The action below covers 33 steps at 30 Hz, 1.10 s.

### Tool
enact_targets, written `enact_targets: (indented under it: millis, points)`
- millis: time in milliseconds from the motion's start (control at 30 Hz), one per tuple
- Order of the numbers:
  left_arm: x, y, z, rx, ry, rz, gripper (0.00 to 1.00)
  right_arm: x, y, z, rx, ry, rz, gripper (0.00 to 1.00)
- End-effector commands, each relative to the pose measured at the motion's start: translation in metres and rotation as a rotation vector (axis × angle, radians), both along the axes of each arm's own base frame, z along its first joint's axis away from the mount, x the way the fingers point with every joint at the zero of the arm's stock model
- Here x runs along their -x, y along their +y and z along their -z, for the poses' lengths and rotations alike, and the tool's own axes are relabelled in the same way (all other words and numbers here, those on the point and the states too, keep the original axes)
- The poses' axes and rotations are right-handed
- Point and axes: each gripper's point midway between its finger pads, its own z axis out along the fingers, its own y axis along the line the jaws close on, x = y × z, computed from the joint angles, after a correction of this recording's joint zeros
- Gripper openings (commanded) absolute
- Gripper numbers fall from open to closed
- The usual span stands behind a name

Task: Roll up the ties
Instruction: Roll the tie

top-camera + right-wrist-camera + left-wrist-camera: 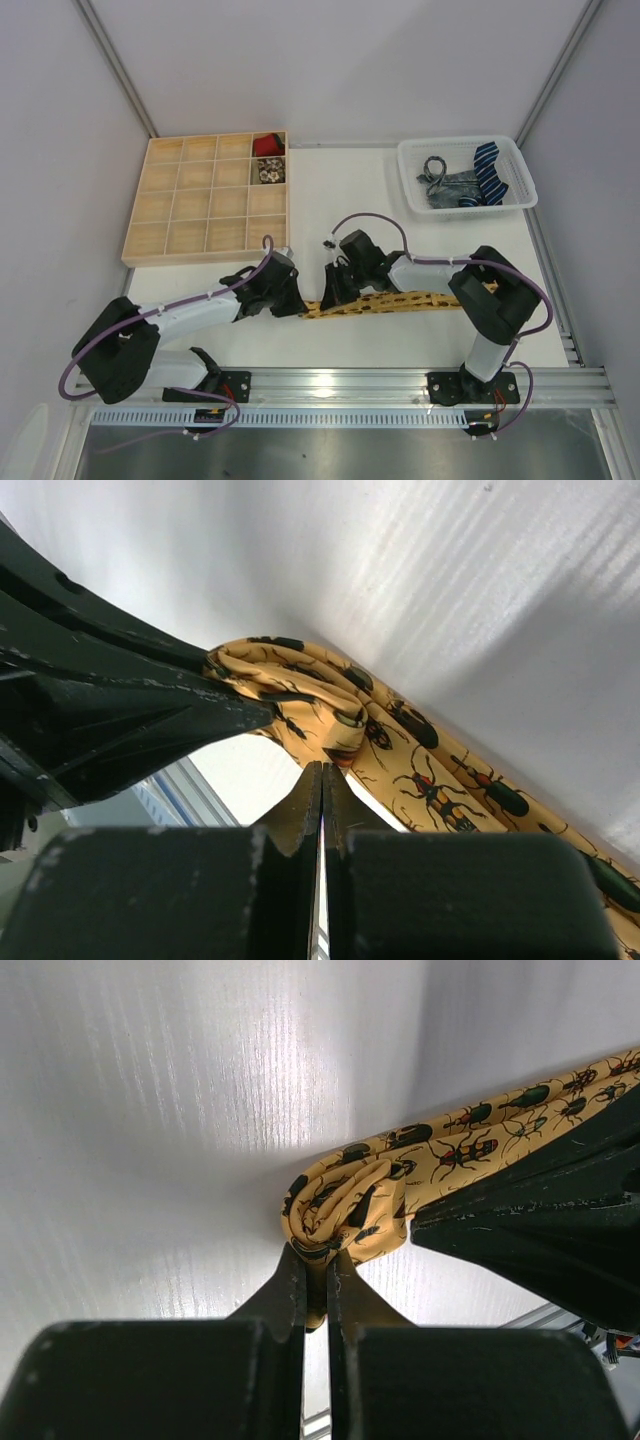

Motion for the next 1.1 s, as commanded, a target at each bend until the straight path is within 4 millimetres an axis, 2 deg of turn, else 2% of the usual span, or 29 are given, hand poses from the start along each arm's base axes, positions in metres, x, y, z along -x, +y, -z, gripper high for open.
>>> enact_targets:
  millis: [0, 333, 500, 800, 1067]
  points:
    - [-0.009, -0.007, -0.02, 0.016, -0.058, 0.016, 0.01, -0.01, 0.012, -0.018, -0.033, -0.05, 0.005, 0.0]
    - [-0.011, -0.012, -0.031, 0.019, -0.072, 0.024, 0.01, -0.009, 0.015, 0.006, -0.008, -0.017, -0.004, 0.0]
    - [-0.012, -0.02, -0.036, 0.028, -0.075, 0.039, 0.0, -0.013, 0.024, 0.003, -0.049, -0.025, -0.009, 0.0]
    - [-0.017, -0.048, -0.047, 0.069, -0.077, 0.076, 0.0, -0.01, 0.029, 0.004, -0.073, 0.003, -0.017, 0.0]
    - [-0.019, -0.068, -0.044, 0.09, -0.041, 0.08, 0.0, -0.006, 0.029, -0.001, -0.156, 0.075, -0.004, 0.0]
